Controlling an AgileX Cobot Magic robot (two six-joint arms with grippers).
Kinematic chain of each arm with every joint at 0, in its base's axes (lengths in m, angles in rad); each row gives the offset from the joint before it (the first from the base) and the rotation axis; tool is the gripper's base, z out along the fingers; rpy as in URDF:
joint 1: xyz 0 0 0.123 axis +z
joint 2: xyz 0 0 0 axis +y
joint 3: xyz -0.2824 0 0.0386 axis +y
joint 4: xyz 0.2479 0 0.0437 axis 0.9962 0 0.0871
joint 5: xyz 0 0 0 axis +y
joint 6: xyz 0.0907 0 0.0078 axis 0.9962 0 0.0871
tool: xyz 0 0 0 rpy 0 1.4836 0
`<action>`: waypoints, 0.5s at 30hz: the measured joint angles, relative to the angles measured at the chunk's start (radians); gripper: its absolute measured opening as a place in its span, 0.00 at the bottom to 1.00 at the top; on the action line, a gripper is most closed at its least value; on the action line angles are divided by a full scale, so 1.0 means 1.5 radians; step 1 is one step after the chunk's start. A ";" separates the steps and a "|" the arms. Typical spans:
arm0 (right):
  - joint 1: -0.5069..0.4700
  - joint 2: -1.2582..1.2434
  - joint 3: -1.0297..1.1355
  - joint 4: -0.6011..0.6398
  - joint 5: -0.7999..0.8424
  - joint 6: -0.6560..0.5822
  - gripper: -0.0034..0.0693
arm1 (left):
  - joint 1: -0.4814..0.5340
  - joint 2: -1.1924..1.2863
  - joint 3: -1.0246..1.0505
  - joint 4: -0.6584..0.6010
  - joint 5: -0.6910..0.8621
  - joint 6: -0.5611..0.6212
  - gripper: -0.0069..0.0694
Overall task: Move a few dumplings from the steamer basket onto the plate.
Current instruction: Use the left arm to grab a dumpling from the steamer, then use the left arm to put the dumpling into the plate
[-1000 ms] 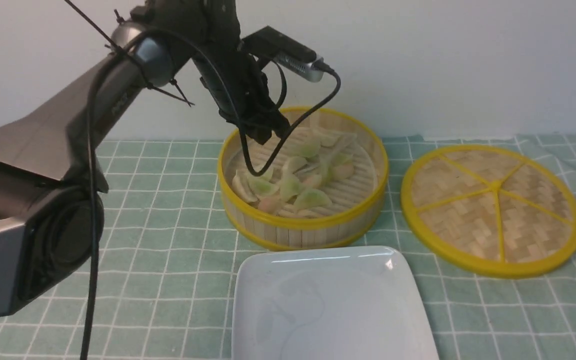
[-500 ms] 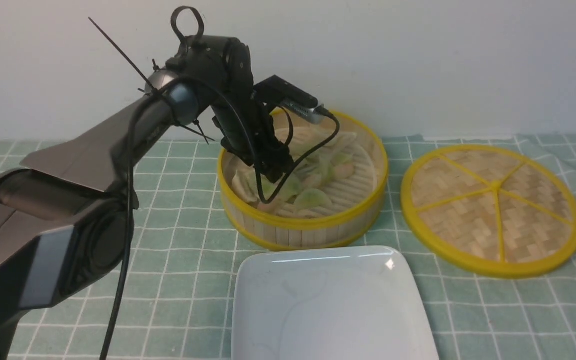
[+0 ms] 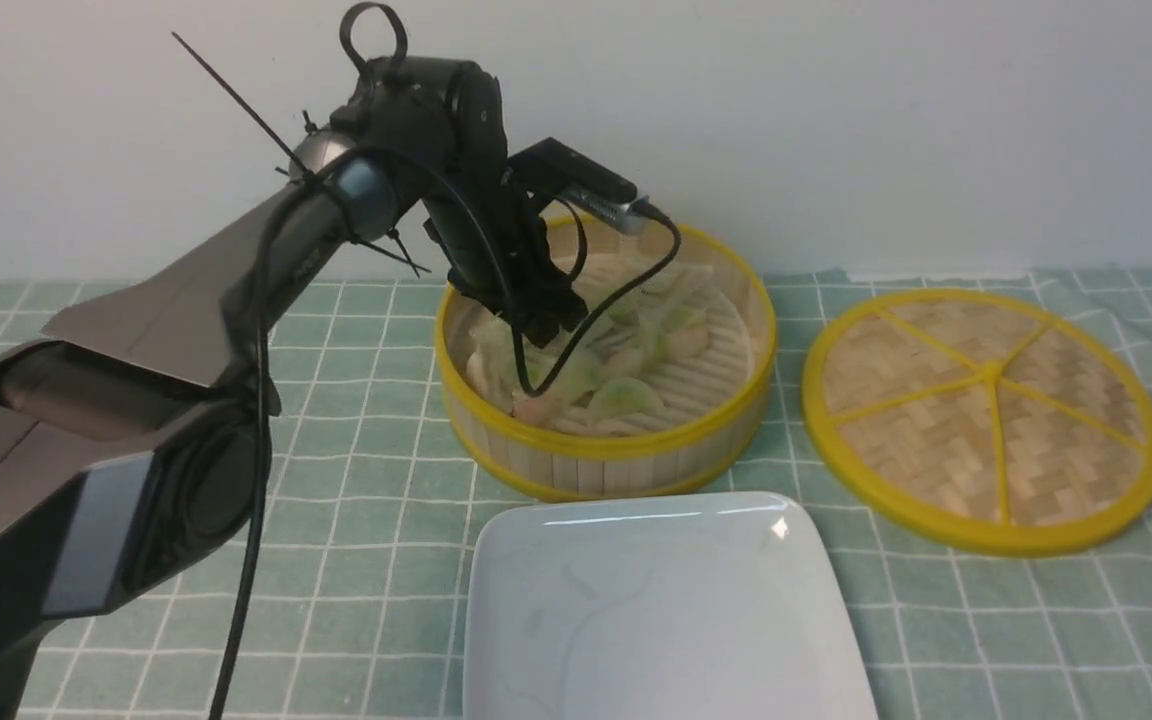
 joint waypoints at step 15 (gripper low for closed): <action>0.000 0.000 0.000 0.000 0.007 -0.001 0.03 | -0.004 -0.314 0.130 -0.077 0.039 -0.083 0.48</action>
